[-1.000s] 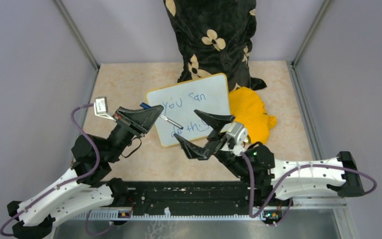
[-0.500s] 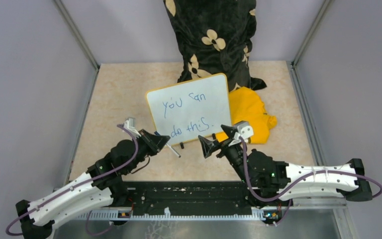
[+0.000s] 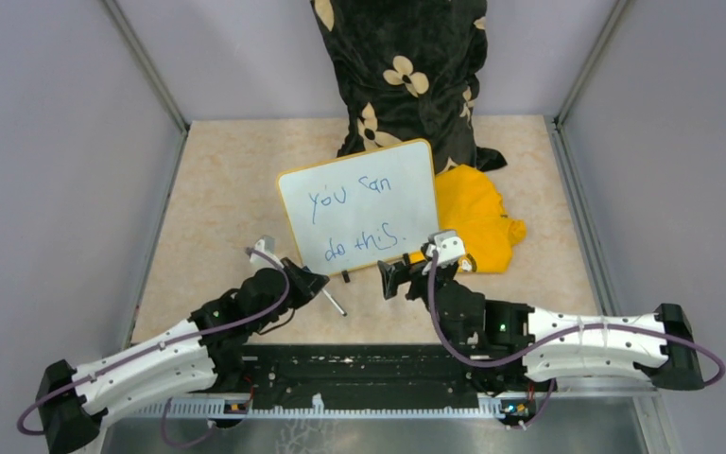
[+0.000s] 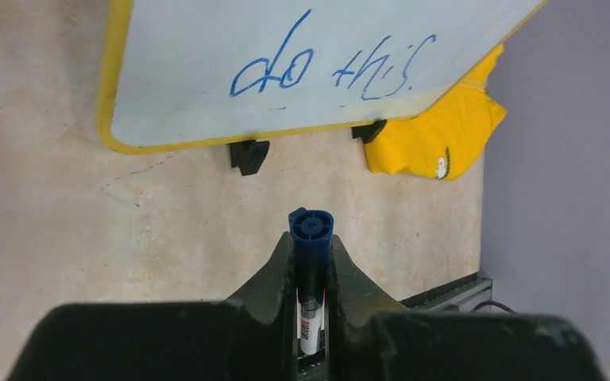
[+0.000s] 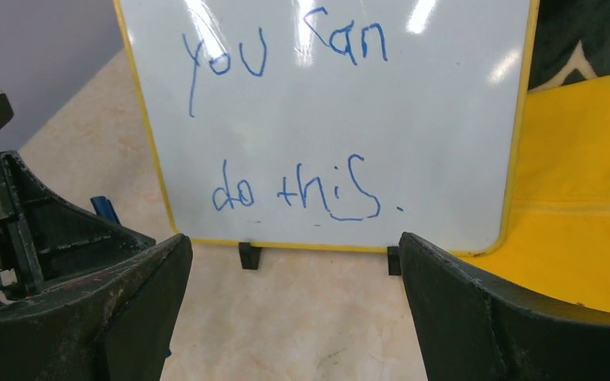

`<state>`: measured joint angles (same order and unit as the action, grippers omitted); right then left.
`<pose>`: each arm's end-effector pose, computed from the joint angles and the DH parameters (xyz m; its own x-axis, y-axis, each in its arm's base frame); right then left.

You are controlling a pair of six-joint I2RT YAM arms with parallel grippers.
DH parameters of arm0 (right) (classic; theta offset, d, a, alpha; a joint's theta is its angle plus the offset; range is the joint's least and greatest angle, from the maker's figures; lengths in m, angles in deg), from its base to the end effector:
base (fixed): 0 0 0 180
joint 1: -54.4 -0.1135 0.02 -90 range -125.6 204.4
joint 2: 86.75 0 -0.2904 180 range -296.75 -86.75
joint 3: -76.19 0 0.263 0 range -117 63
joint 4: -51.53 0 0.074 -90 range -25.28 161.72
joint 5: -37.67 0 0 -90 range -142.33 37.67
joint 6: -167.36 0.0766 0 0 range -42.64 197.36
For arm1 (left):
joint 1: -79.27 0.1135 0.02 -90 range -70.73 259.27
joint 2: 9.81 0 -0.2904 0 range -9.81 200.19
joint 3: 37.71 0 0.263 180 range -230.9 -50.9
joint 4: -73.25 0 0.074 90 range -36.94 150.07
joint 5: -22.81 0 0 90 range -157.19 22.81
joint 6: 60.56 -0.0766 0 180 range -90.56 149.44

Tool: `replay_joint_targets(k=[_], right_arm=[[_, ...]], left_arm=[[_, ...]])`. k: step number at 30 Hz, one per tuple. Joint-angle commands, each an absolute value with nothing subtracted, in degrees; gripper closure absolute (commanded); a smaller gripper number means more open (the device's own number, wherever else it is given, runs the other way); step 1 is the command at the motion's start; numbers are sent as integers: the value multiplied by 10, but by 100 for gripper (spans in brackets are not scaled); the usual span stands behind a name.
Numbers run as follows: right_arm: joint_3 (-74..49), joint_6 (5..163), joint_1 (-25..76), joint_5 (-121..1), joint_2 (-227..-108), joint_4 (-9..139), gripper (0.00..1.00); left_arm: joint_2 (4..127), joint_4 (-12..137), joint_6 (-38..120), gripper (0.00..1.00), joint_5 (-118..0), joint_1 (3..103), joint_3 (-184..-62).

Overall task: Write a sentence on the whiteboard
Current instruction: Place the whiteboard marker at the center of the board.

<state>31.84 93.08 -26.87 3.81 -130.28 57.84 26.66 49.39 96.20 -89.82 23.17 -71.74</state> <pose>0.0915 0.1767 0.3061 -0.1292 0.1532 -0.9797 -0.4054 0.8935 0.1932 0.1243 -0.1321 0.2108 -0.6247 -0.5910 -0.5104 -0.0007 0.6540 -0.7565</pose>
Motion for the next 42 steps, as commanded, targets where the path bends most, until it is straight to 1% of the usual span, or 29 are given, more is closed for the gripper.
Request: replay_joint_targets(k=[1,3,7,14,21,25,31,32,36,42], right_arm=[[264,1036,-213,-24,-1318,698,2],[259,1056,-193,-47,-1322,717,2],[251,1060,-187,-51,-1331,737,1],[241,1060,-184,-62,-1346,761,1],[256,1066,-185,-57,-1327,761,1],[259,1067,-184,-56,-1323,762,2],[258,1069,-183,-60,-1322,765,1],[258,1069,-184,-59,-1321,765,1],[258,1070,-184,-60,-1317,767,1],[259,1068,-184,-58,-1314,766,1]], left_arm=[[311,503,1018,100,-915,242,-731],[329,511,1019,100,-902,252,-732],[344,543,1026,100,-861,285,-717],[362,570,1087,100,-795,373,-679],[328,477,1185,100,-841,375,-668],[318,455,1191,100,-870,375,-653],[359,448,1174,100,-874,383,-654],[365,449,1170,99,-873,386,-655],[380,447,1150,85,-871,398,-655],[389,447,1138,78,-868,409,-646]])
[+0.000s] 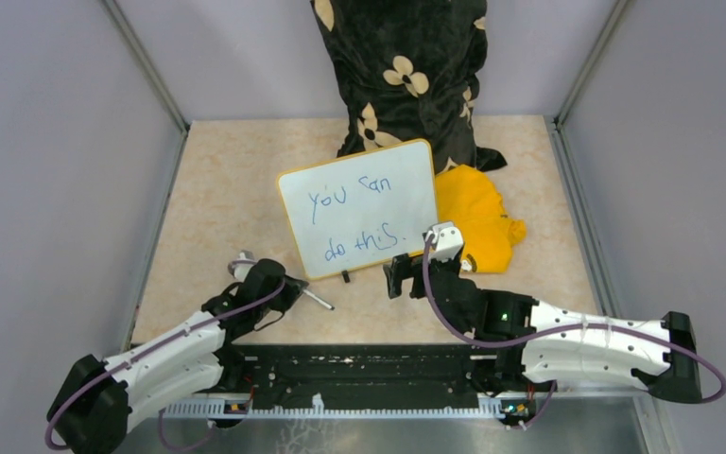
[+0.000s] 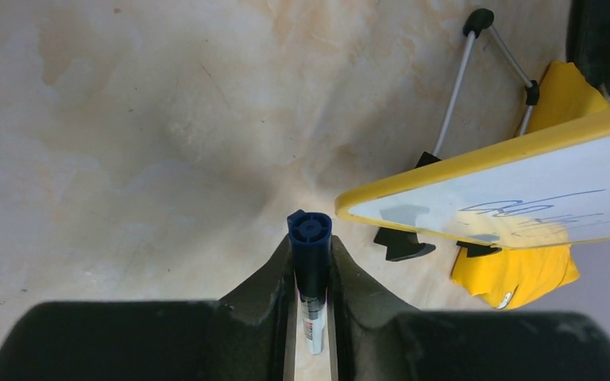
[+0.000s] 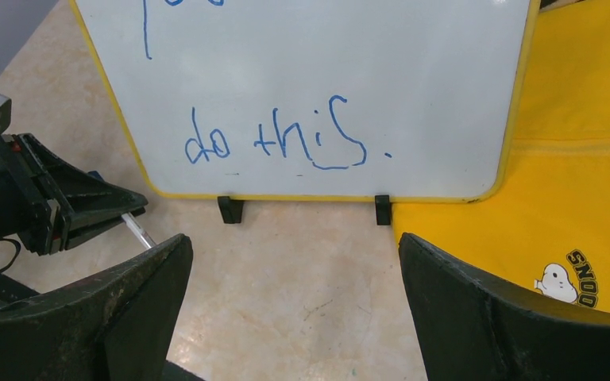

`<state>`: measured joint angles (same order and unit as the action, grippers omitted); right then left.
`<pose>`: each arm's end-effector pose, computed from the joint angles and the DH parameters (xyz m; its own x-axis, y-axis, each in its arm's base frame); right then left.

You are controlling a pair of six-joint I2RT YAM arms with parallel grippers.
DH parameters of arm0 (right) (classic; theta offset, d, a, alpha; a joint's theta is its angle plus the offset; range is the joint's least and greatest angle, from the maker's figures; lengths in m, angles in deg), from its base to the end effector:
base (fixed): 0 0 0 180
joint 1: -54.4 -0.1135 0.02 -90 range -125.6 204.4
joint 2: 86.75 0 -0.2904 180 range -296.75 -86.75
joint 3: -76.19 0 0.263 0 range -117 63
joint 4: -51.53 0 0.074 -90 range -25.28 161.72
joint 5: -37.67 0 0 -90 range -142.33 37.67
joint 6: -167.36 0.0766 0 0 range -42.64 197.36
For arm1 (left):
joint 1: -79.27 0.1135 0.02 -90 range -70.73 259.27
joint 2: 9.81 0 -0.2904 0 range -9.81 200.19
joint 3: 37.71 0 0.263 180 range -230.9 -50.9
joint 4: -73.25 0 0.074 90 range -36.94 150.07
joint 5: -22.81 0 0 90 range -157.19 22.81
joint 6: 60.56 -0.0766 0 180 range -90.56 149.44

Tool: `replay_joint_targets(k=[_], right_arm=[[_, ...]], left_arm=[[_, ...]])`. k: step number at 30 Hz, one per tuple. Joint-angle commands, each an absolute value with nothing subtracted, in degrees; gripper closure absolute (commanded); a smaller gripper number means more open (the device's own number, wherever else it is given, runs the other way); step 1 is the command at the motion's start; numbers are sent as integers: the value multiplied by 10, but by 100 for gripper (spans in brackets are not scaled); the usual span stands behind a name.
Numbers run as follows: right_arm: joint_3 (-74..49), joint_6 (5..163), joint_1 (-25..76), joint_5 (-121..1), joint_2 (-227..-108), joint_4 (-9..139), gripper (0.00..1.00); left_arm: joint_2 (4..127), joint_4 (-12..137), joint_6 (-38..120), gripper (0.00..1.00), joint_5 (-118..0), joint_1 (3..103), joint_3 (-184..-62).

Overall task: Write a sentence on the whiteboard
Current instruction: Place the whiteboard marker at the center of the board, then reset both arms

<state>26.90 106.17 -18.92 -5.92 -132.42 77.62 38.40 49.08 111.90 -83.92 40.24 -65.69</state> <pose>0.1096 0.1725 0.2894 -0.3218 0.0835 -0.9431 -0.3575 0.9116 0.2028 0.1526 -0.0953 0.1360 -0.5108 -0.8081 -0.2934 -0.4806 0.5514 -0.6819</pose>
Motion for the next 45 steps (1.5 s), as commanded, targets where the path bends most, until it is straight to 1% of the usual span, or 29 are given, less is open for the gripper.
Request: replay_joint_targets(k=[1,13,23,26,34,37,39,40,45], right_arm=[[259,1067,-183,-58,-1315,765,2],[256,1059,-184,-58,-1318,760,2],[258,1059,-184,-58,-1319,758,2],[258,1059,-184,-58,-1319,759,2],[261,1043,-183,-64,-1323,748,1],[262,1031,-184,-66,-1337,721,1],[259,1033,-184,-57,-1350,709,1],[256,1037,-184,-53,-1357,705,1],[228,1085,-184,-8,-1399,722,1]], left_arm=[[391,448,1136,77,-867,411,-645],[415,452,1117,69,-858,421,-638],[404,454,1112,63,-850,424,-634],[387,442,1110,59,-846,424,-637],[259,336,1060,41,-848,425,-686],[214,338,1023,27,-849,425,-696],[213,335,999,15,-844,425,-711],[221,331,987,12,-841,424,-720],[296,285,961,6,-831,424,-769]])
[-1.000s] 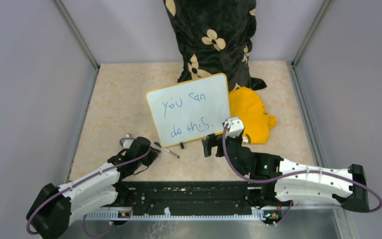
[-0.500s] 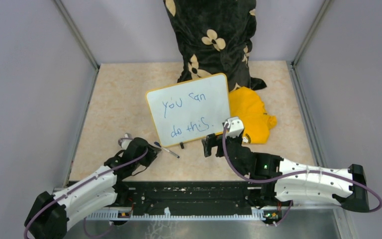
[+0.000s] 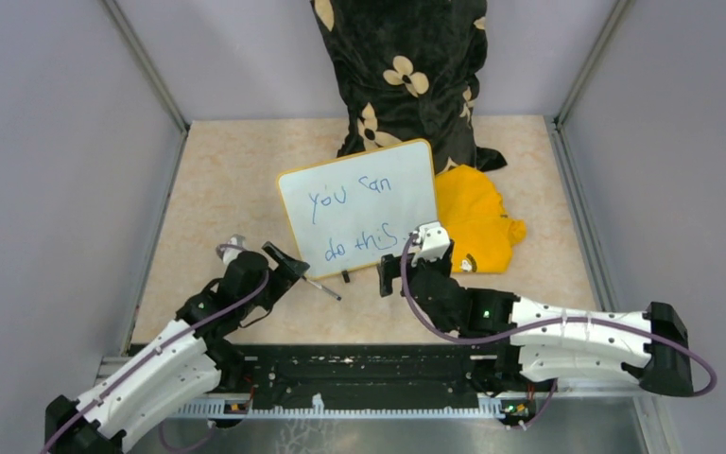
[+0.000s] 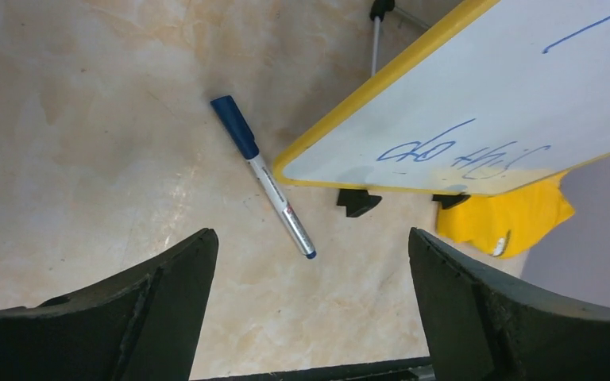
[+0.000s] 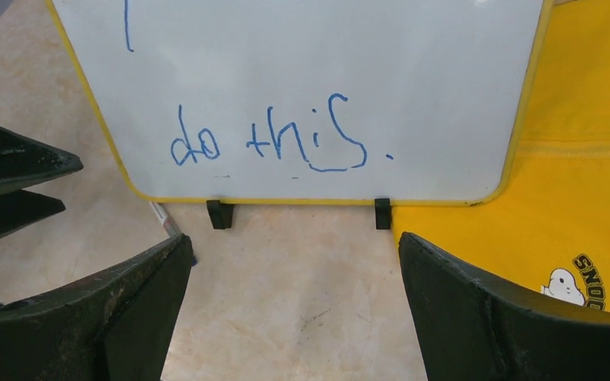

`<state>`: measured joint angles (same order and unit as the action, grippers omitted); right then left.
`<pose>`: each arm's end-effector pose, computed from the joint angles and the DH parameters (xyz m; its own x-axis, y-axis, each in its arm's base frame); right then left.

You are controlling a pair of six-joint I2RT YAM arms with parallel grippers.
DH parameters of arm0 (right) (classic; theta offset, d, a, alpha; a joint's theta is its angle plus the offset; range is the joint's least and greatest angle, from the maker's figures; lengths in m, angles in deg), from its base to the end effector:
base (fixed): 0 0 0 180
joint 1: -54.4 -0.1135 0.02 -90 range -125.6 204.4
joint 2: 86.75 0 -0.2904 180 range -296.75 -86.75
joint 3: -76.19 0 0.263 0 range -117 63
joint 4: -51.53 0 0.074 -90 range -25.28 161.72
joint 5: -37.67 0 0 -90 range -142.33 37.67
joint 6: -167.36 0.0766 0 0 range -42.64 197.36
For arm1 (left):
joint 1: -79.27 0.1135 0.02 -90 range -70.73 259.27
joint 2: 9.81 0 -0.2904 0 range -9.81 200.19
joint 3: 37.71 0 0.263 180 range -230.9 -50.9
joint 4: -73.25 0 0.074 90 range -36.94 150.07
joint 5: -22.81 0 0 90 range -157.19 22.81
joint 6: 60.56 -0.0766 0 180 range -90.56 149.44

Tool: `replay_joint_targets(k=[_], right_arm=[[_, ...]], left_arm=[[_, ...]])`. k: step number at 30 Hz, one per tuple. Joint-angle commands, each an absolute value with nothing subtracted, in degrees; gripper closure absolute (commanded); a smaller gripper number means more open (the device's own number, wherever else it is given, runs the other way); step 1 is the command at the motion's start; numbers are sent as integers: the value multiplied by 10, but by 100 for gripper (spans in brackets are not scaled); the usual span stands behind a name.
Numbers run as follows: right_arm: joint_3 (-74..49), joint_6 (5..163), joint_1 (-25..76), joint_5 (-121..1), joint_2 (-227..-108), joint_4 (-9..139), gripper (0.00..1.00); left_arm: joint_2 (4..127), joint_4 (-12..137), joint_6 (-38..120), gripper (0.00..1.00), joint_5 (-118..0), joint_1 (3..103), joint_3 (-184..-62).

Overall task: Write a sentence on the whiteboard
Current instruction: Reset both arms

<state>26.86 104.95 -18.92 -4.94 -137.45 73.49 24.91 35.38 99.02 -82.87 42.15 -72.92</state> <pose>0.1156 0.1893 0.2821 -0.3113 0.0536 -0.9488 -0.3502 0.9217 0.1670 0.1414 -0.0811 0.1915 -0.5529 -0.7131 -0.4310 -0.3107 0.6564 -0.6874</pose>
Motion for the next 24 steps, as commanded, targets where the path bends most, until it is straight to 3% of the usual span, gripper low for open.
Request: replay_joint_targets(k=[1,7,11,18,24], right_arm=[[219,1101,-183,2,-1409,735,1],[170,1170,-183,12,-1451,807,1],[190,1054,-184,-54,-1459,750,1],[279,1012,-184,-223,-1450,638,5],[254,1040,-184,-280,-1592,627,17]], left_arm=[[316,275,956,5,-826,425,-781],[437,205,903,1,-805,424,-899],[465,187,812,1,-786,424,-972],[354,250,718,1,-811,424,-949],[225,338,639,2,-816,424,-885]])
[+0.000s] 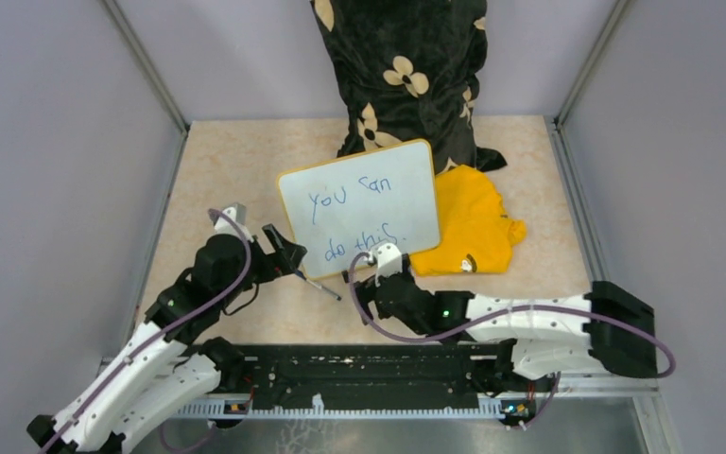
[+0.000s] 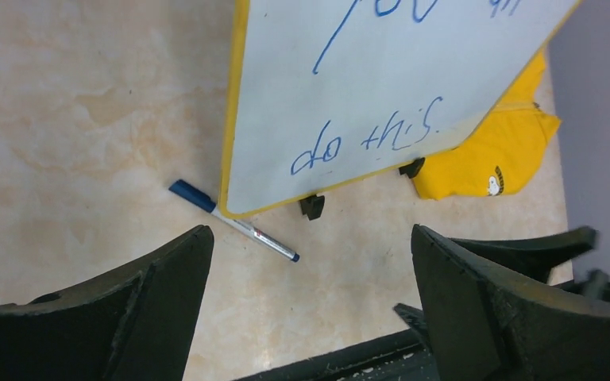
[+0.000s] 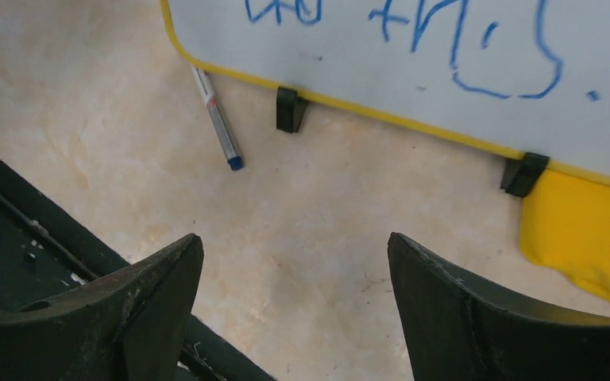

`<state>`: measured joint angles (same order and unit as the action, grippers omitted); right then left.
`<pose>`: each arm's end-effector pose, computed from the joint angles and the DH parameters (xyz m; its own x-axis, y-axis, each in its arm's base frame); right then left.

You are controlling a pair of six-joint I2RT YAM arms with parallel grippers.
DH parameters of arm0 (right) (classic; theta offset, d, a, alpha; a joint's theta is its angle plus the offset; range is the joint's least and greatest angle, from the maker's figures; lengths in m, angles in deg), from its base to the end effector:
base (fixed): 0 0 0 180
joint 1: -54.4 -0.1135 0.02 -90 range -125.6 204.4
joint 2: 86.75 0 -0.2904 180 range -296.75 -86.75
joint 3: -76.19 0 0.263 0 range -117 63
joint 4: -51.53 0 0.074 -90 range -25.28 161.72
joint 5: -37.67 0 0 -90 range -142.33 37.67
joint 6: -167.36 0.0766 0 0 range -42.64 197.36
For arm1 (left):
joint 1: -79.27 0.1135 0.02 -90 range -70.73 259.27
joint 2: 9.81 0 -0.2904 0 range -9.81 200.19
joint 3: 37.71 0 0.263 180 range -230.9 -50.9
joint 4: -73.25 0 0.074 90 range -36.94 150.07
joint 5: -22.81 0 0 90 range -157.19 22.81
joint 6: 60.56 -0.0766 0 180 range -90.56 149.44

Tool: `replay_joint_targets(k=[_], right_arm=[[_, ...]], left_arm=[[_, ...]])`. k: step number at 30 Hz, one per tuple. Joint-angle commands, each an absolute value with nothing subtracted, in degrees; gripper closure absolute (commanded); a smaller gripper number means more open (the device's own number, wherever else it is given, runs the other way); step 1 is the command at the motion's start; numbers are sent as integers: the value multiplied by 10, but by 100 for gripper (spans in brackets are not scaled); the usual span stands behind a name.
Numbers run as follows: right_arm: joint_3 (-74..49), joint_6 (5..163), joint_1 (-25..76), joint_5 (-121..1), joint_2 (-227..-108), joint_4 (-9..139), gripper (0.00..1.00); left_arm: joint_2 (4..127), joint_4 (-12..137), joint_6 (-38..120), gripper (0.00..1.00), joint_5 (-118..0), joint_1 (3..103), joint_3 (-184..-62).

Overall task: Write a sentence on the whiteboard
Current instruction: Reset both arms

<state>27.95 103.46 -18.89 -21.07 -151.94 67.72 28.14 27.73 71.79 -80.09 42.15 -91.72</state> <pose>0.1147 0.2438 0.2242 -0.4464 -0.1790 -0.8768 -0.5539 0.8248 0.1136 0.1484 -0.0909 0.2917 -0.5817 -0.3833 -0.7175 0.0560 0.8611 -0.5054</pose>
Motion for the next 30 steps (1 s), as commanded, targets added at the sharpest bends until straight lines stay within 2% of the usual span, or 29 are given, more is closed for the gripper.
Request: replay_joint_targets(k=[1,9,13,23,30], right_arm=[[253,1041,-183,-292,-1610,609,18],[197,1065,-149,-391,-1769,511,19],[162,1060,-145,-402,-1814,513,20],[111,1057,-144,-465,-1887,517,27],[116,1046,-144,-535,-1886,490,31]], left_arm=[[212,339,628,2,-824,424,-880],[135,315,589,2,-843,424,-863],[117,327,581,3,-841,424,-856],[116,329,575,2,-838,424,-858],[115,329,577,2,-837,424,-857]])
